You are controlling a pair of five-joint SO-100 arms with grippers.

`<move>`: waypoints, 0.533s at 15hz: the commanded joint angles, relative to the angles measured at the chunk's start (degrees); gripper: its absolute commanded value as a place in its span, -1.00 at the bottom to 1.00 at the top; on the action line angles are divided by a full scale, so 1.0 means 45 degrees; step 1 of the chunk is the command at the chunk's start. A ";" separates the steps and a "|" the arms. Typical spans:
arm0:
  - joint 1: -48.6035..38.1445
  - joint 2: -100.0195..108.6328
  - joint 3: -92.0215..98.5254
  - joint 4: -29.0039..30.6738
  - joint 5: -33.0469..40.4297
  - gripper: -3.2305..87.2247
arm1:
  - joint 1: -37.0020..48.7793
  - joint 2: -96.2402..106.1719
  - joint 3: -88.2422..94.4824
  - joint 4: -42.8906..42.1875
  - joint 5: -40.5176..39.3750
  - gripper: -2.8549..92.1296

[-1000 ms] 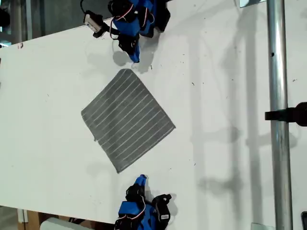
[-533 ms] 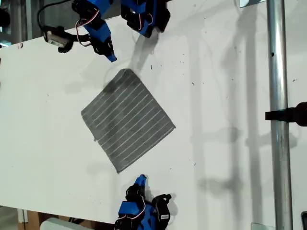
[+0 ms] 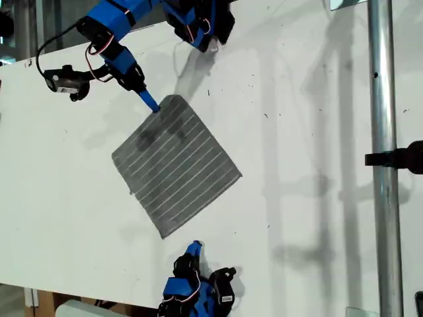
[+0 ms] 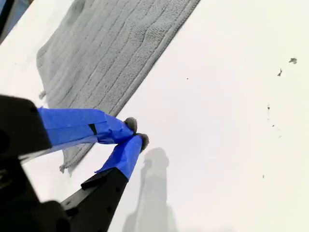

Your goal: Grasp corners of a towel and fold twice.

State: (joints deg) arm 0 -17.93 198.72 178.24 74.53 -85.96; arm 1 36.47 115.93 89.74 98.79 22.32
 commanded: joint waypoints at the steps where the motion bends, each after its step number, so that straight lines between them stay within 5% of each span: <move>1: -0.0039 0.0059 0.0098 -0.0020 -0.0098 -0.94 | 0.0312 -0.0176 0.1270 -0.1348 -0.0137 -0.09; 8: -0.0078 0.0059 0.0098 -0.0020 0.0117 -0.94 | 0.1367 -0.1445 0.7324 -0.7246 0.0273 -0.10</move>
State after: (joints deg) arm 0 -17.93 198.72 178.24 74.53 -85.78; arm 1 40.96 108.98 121.46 69.96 23.82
